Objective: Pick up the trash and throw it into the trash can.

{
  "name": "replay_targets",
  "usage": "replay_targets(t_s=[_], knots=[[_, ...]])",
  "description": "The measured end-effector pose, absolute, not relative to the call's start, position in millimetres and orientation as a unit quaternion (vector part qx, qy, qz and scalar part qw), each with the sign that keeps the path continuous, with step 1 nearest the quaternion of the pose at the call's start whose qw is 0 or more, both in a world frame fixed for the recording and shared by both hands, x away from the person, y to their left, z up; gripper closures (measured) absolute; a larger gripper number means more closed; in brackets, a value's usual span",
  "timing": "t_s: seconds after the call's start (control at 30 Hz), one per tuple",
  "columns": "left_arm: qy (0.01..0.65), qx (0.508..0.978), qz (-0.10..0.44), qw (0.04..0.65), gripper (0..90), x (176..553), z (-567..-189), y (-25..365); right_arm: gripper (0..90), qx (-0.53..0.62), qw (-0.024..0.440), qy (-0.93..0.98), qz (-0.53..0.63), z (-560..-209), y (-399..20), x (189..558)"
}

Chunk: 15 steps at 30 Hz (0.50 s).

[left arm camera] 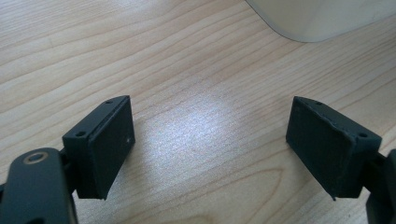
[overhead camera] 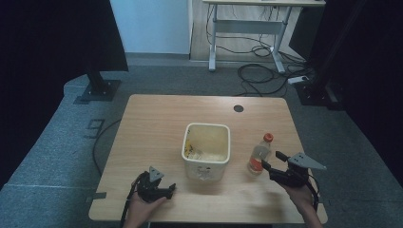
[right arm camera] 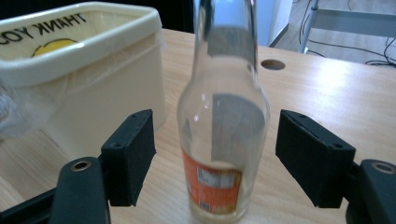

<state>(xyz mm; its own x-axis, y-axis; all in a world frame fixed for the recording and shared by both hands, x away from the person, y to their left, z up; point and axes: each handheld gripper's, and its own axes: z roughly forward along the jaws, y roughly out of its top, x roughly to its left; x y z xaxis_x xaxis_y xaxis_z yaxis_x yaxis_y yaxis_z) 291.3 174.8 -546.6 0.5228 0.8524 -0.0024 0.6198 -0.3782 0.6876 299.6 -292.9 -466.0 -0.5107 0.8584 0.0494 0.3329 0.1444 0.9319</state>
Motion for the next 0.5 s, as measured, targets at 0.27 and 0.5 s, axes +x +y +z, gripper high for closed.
replay_targets(t_s=[0.27, 0.5], knots=[[0.454, 0.810, 0.180, 0.324, 15.3, 291, -547, 175, 29.8, 0.421, 0.264, 0.708, 0.502, -456, -289, 310], [0.454, 0.810, 0.180, 0.324, 15.3, 291, -547, 175, 30.5, 0.423, 0.263, 0.709, 0.499, -455, -288, 315]])
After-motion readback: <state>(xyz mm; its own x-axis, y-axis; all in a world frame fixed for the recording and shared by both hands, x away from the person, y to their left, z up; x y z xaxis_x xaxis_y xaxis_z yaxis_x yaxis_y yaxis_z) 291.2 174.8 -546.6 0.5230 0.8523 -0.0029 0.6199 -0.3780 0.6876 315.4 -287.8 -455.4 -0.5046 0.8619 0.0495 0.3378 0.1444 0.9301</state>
